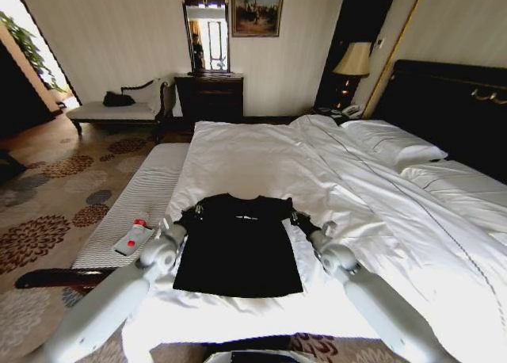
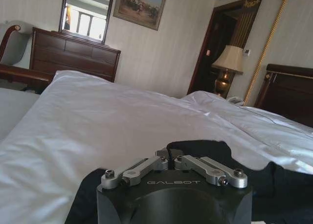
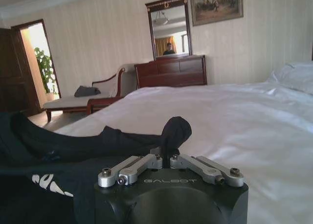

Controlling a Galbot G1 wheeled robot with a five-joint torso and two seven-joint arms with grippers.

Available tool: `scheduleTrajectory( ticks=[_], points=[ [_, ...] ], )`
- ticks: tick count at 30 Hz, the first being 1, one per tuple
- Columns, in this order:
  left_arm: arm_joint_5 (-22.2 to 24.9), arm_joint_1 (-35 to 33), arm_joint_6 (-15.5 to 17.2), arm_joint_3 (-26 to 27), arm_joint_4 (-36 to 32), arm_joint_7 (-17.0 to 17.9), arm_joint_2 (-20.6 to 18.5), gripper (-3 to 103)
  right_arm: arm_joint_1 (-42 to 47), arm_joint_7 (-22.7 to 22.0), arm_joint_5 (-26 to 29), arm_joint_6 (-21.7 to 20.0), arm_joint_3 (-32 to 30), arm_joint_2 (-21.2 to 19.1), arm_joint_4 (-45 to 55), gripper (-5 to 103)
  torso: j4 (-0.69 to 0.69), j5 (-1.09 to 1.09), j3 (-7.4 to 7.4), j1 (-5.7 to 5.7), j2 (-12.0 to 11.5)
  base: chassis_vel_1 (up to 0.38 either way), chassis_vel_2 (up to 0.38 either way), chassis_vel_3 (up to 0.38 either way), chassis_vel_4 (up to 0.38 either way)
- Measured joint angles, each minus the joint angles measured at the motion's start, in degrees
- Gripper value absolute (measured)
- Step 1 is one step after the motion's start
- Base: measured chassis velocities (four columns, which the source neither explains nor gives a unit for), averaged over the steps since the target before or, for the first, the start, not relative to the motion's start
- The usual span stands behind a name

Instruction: Fold the clothes on the bed.

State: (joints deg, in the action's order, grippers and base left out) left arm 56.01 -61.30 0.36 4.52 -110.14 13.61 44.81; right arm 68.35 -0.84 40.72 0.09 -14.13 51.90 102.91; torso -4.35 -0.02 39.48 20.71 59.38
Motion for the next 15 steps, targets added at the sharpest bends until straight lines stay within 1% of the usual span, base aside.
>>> scheduleTrajectory(
  ticks=[1, 2, 3, 5, 7, 9, 12, 15],
  points=[
    [-0.8, -1.9, -0.4, 0.8, -0.9, -0.1, -0.1, 1, 3.3, 0.1, -1.0, 0.3, -1.4, 0.2, 1.6, 2, 0.04, 0.01, 0.0, 0.0, 0.0, 0.0, 0.0, 0.0, 0.0],
    [-1.5, -3.4, -0.8, 1.5, -1.6, -0.2, -0.1, 1, 5.8, 0.2, -1.9, 0.6, -2.4, 0.4, 2.6, 2, 0.0, 0.01, 0.01, 0.0, 0.0, 0.0, 0.0, 0.0, 0.0],
    [-1.5, -3.4, -0.8, 1.5, -1.6, -0.2, -0.1, 1, 5.8, 0.2, -1.9, 0.6, -2.4, 0.4, 2.6, 2, 0.0, 0.01, 0.01, 0.0, 0.0, 0.0, 0.0, 0.0, 0.0],
    [-2.7, -6.5, -1.5, 2.6, -2.9, -0.3, -0.3, 1, 9.4, 0.4, -3.7, 1.6, -3.8, 0.8, 4.2, 2, 0.0, -0.03, 0.0, 0.0, 0.0, 0.0, 0.0, 0.0, 0.0],
    [-3.8, -9.3, -2.1, 3.7, -4.2, -0.3, -0.7, 1, 12.2, 0.5, -5.0, 2.1, -4.8, 1.2, 5.6, 2, 0.03, -0.02, 0.0, 0.0, 0.0, 0.0, 0.0, 0.0, 0.0],
    [-4.2, -10.4, -2.3, 4.2, -4.8, -0.3, -1.1, 1, 13.4, 0.5, -5.6, 2.2, -5.2, 1.5, 6.3, 2, 0.03, -0.02, 0.01, 0.0, 0.0, 0.0, 0.0, 0.0, 0.0],
    [-5.0, -14.2, -2.7, 6.6, -6.4, -0.5, -2.0, 1, 15.8, 0.7, -7.0, 2.5, -5.4, 2.2, 7.9, 2, 0.0, 0.0, 0.01, 0.01, 0.0, 0.0, 0.0, 0.0, 0.0],
    [-5.5, -17.7, -2.9, 9.2, -7.7, -1.0, -2.3, 1, 16.8, 0.8, -7.9, 2.8, -5.4, 2.6, 8.7, 2, 0.01, -0.01, 0.01, 0.01, 0.0, 0.0, 0.0, 0.0, 0.0]
  ],
)
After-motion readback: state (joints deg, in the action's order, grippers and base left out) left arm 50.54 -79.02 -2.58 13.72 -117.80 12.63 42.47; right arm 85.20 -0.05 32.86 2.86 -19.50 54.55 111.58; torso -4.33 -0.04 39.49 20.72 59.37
